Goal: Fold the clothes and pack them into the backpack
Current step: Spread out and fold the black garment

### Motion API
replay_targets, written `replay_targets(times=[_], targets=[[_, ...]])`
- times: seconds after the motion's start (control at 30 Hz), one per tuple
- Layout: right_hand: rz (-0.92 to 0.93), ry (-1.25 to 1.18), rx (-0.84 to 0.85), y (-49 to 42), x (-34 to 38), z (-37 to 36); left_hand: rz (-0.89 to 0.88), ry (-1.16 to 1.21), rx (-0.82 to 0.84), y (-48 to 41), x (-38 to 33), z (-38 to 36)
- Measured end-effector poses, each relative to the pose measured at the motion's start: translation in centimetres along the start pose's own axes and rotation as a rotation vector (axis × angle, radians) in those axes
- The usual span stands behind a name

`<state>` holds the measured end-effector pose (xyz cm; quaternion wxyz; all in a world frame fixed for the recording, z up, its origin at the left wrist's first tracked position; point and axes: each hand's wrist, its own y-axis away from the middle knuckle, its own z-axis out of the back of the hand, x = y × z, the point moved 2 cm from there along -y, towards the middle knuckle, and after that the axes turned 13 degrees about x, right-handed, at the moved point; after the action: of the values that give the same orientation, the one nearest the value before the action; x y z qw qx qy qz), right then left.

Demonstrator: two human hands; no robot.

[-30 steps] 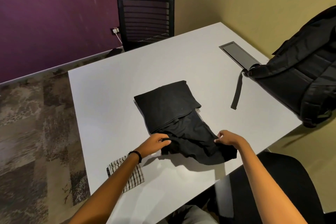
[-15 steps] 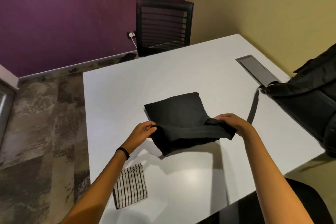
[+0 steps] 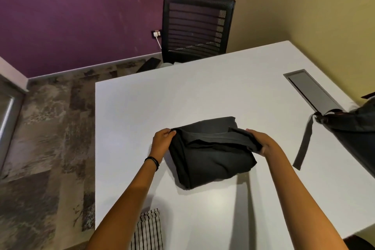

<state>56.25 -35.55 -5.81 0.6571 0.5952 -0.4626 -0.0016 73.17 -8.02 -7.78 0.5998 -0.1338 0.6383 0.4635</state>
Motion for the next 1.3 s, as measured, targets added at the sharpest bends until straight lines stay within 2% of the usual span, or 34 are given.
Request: replay_targets(times=[0.07, 0.13, 0.27, 0.43, 0.5, 0.6, 0.7, 0.77, 0.9, 0.97, 1.0, 1.13, 1.2, 1.3], targets=[[0.032, -0.238, 0.083, -1.5, -0.1, -0.7, 0.084, 0.022, -0.076, -1.6, 1.2, 0.1], [0.048, -0.343, 0.147, -2.6, -0.5, -1.3, 0.188, 0.048, -0.103, -2.6, 3.0, -0.1], [0.148, -0.259, 0.12, -4.5, -1.4, -1.7, 0.3, 0.07, -0.062, -3.2, 5.7, -0.6], [0.337, 0.096, -0.084, -4.5, -1.5, -1.5, 0.127, -0.053, 0.097, -2.2, 5.3, -1.4], [0.43, 0.168, -0.183, -4.0, -1.9, -1.3, 0.069, -0.243, 0.134, -2.2, 5.2, -1.7], [0.49, 0.25, -0.265, -3.3, -3.0, -0.6, 0.017, -0.488, 0.111, -2.3, 4.6, -2.3], [0.456, 0.285, -0.304, -2.7, -4.9, 0.5, -0.03, -0.584, 0.011, -2.6, 4.3, -2.8], [0.417, 0.312, -0.268, -2.4, -6.5, 1.3, -0.032, -0.538, -0.099, -2.3, 4.0, -2.9], [0.381, 0.405, -0.034, -0.9, -8.7, 1.9, -0.097, -0.572, -0.282, 0.3, 3.4, -3.6], [0.374, 0.387, 0.03, -0.3, -9.2, 2.2, -0.068, -0.556, -0.206, 2.0, 4.0, -3.9], [0.367, 0.385, 0.056, -0.2, -9.4, 2.4, 0.003, -0.551, -0.126, 2.8, 4.4, -4.0], [0.352, 0.388, 0.171, 0.8, -10.1, 2.8, 0.218, -0.768, 0.23, 4.8, 6.9, -4.6], [0.379, 0.4, 0.208, 1.3, -10.1, 2.7, 0.209, -0.814, 0.258, 5.1, 7.5, -4.9], [0.416, 0.477, 0.202, 1.7, -10.3, 2.8, 0.167, -0.76, 0.24, 5.1, 7.4, -5.3]])
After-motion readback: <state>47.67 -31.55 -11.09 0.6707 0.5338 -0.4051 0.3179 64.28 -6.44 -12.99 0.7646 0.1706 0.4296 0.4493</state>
